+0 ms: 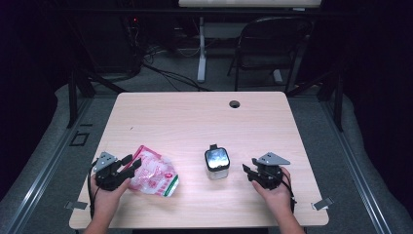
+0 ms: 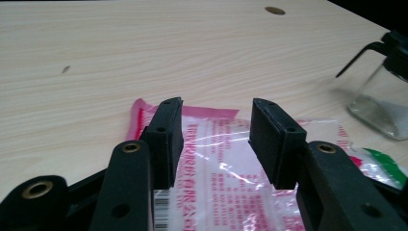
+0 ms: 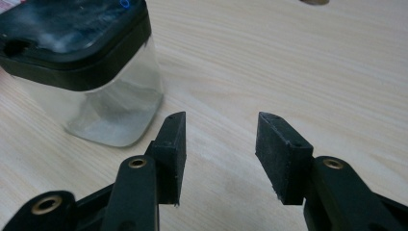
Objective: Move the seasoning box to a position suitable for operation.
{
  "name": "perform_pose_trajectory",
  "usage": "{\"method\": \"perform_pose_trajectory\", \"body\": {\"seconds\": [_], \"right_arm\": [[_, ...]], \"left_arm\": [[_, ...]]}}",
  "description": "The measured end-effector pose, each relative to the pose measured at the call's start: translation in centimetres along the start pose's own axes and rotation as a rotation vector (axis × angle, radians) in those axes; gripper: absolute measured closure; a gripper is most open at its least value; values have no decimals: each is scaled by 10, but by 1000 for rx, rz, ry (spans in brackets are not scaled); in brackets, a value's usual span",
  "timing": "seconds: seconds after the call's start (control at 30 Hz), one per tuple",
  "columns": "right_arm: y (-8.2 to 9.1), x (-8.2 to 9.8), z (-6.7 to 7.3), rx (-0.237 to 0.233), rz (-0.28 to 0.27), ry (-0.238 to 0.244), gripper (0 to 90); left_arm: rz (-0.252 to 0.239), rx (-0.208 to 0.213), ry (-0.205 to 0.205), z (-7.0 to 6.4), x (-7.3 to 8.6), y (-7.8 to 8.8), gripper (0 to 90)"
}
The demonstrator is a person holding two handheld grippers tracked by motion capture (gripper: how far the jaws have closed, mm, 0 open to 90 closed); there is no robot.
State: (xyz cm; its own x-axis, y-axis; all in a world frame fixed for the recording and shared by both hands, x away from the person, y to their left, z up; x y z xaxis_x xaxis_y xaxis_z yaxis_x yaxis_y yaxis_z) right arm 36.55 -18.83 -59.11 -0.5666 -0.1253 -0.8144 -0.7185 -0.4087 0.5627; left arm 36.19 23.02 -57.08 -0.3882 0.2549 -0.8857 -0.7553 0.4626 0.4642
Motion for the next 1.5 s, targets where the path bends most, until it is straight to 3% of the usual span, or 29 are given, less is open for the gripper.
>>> {"method": "perform_pose_trajectory", "body": {"seconds": [0.1, 0.17, 0.27, 0.3, 0.4, 0.47, 0.57, 0.6, 0.7, 0.8, 0.87, 0.97, 1.03, 1.1, 1.13, 1.2, 1.3, 1.33, 1.5], "right_arm": [[1, -1, 2, -5, -8, 7, 555], [5, -5, 4, -61, -18, -36, 596], [7, -9, 6, -98, 1, -34, 619], [7, -11, 8, -117, -4, -38, 630], [8, -13, 12, -129, 1, -15, 630], [8, -14, 16, -125, 14, 10, 589], [8, -18, 18, -114, 11, 22, 573], [6, -22, 23, -142, 16, 14, 611], [3, -30, 28, -151, 31, 1, 632], [0, -39, 32, -143, 70, 5, 614], [-1, -43, 33, -147, 69, 0, 610], [-3, -49, 37, -174, 43, -44, 667], [-4, -46, 39, -175, 18, -53, 736], [-5, -43, 39, -168, 35, -39, 752], [-7, -39, 37, -140, 26, -25, 785], [-9, -38, 36, -155, 27, -52, 835], [-9, -37, 34, -148, 22, -59, 858], [-10, -36, 34, -157, 26, -75, 873], [-12, -35, 36, -171, 45, -72, 886]], "left_arm": [[8, 25, -29, -9, -2, -2, 554], [32, 48, -65, -21, -4, -6, 545], [29, 80, -72, -30, -7, -8, 534], [25, 122, -61, -39, -11, -10, 546], [37, 143, -58, -47, -15, -13, 589], [46, 178, -24, -56, -21, -19, 617], [60, 191, -45, -64, -23, -22, 652], [80, 203, -76, -72, -25, -26, 655], [85, 207, -112, -82, -32, -31, 634], [73, 194, -112, -90, -41, -38, 602], [73, 181, -107, -92, -44, -41, 542], [94, 192, -103, -102, -50, -53, 549], [108, 205, -97, -107, -51, -59, 599], [125, 200, -98, -109, -50, -63, 615], [130, 203, -90, -111, -50, -67, 669], [134, 219, -75, -119, -51, -75, 735], [143, 213, -81, -125, -53, -81, 794], [149, 218, -65, -131, -55, -88, 850], [190, 226, -51, -143, -57, -101, 887]]}}
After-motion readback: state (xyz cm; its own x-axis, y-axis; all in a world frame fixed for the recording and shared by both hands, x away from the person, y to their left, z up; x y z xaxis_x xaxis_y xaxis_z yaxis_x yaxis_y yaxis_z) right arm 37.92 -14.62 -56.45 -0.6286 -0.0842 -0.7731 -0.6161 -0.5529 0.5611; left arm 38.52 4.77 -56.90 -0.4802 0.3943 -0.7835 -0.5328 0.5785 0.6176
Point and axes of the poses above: each handheld gripper's, and its own axes: y roughly backward along the jaws, x roughly out of its underside, z roughly to its left, the point moved 7 cm from there along -y, roughly forward along the jaws, and after that the axes turned 10 degrees about -y, right-handed, at the moved point
